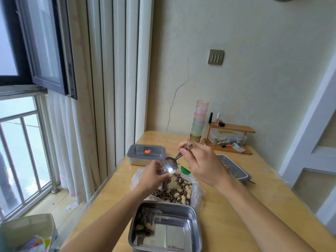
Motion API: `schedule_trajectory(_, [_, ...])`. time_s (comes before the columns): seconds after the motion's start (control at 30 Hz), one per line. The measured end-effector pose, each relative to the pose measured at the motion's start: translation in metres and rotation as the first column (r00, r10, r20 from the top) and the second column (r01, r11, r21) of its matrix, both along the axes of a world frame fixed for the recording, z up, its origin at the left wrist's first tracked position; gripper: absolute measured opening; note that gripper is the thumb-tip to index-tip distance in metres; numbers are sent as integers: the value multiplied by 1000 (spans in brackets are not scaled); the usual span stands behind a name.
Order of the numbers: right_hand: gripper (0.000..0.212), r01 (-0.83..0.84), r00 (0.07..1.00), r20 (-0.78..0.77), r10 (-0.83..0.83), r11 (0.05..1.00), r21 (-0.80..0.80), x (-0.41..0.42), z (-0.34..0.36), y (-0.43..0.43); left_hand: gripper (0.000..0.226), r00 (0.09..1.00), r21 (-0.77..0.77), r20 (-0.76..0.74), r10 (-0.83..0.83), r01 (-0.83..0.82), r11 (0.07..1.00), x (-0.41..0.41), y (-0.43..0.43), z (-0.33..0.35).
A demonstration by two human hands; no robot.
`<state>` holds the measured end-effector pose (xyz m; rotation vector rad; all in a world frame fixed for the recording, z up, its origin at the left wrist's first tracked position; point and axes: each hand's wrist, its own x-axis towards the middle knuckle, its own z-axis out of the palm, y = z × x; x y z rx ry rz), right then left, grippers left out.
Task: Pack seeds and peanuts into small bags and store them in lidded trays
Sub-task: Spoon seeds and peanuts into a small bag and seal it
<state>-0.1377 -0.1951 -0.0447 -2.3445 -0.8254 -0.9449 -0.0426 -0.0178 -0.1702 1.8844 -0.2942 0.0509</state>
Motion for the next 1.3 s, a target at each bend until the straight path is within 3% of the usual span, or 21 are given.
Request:
schedule_trajectory(0.13, [31, 53, 998, 20, -56, 993, 106, 1, -2, -5, 52, 1000, -28, 0, -23, 23, 999, 1, 3, 0])
schedule_trajectory(0.23, [28, 218, 975, -18, -223, 932, 291, 4, -6, -14, 55, 1000, -23, 18, -22, 23, 999, -1, 7, 1])
schedule_trajectory(0.4, [31, 523, 847, -399, -350, 684, 509, 18, -23, -34, 48, 998, -74, 20, -55, 57, 996, -6, 13, 3])
schedule_trajectory(0.53, [36, 655, 721, -677, -148, 465, 596, 34, -58, -50, 42, 996, -58, 32, -78, 80, 995, -8, 16, 7])
schedule_trajectory(0.6, [35, 698, 667, -745, 2, 349, 626, 39, -74, -53, 34, 993, -69, 15, -114, 114, 991, -8, 17, 9])
schedule_trajectory(0.67, [34, 743, 604, -791, 96, 291, 603, 42, -90, -53, 23, 991, -71, 7, -135, 135, 988, -7, 17, 9])
schedule_trajectory(0.83, [50, 824, 504, -851, -149, 377, 422, 52, -124, -59, 19, 982, -134, -47, -180, 173, 976, -3, 14, 13])
schedule_trajectory(1.03, [58, 833, 441, -861, -253, 472, 287, 49, -124, -53, 17, 974, -138, -99, -203, 188, 972, 9, 9, 8])
schedule_trajectory(1.13, [55, 747, 553, -756, -351, 610, 264, 48, -117, -44, 37, 971, -131, -142, -192, 173, 976, 15, 7, 4])
schedule_trajectory(1.23, [36, 561, 706, -661, -255, 771, 302, 48, -110, -28, 48, 969, -128, -142, -204, 186, 974, 19, 7, 2])
schedule_trajectory(1.3, [22, 526, 725, -621, -296, 821, 223, 52, -112, -23, 50, 964, -160, -148, -223, 200, 967, 19, 9, 2])
